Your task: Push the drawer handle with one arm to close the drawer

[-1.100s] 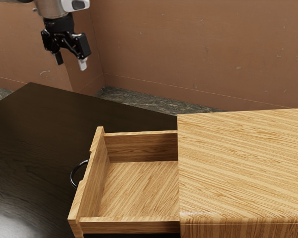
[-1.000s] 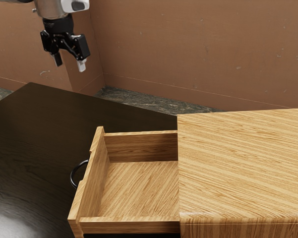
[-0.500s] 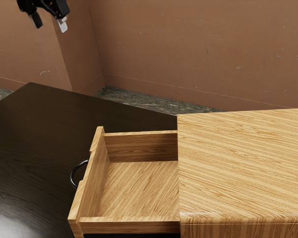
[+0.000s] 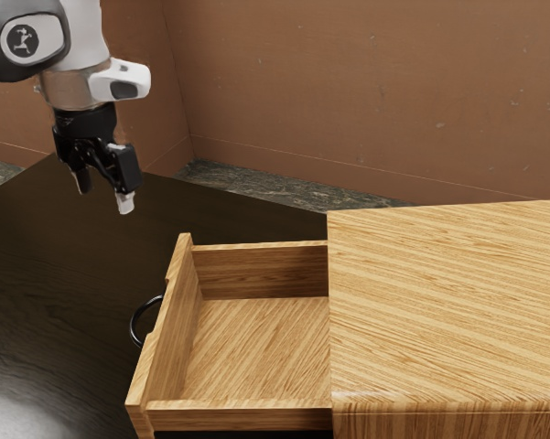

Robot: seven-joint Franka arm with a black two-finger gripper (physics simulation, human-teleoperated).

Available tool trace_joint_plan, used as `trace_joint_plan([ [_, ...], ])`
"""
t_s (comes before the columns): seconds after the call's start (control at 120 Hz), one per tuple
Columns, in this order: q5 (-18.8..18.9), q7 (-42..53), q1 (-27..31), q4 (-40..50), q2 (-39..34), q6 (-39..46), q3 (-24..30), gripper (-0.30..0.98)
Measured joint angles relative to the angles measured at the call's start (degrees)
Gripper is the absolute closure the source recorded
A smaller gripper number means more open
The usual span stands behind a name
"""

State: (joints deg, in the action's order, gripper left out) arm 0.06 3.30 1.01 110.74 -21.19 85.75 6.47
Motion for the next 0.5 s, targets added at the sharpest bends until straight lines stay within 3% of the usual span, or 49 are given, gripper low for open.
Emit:
trace_joint_plan([
  [0.367,-1.5,17.1,-0.8,21.5,-13.0,12.1,2.3,0.00],
  [0.5,-1.7,23.7,-1.8,24.3,-14.7,14.0,3.1,0.18],
])
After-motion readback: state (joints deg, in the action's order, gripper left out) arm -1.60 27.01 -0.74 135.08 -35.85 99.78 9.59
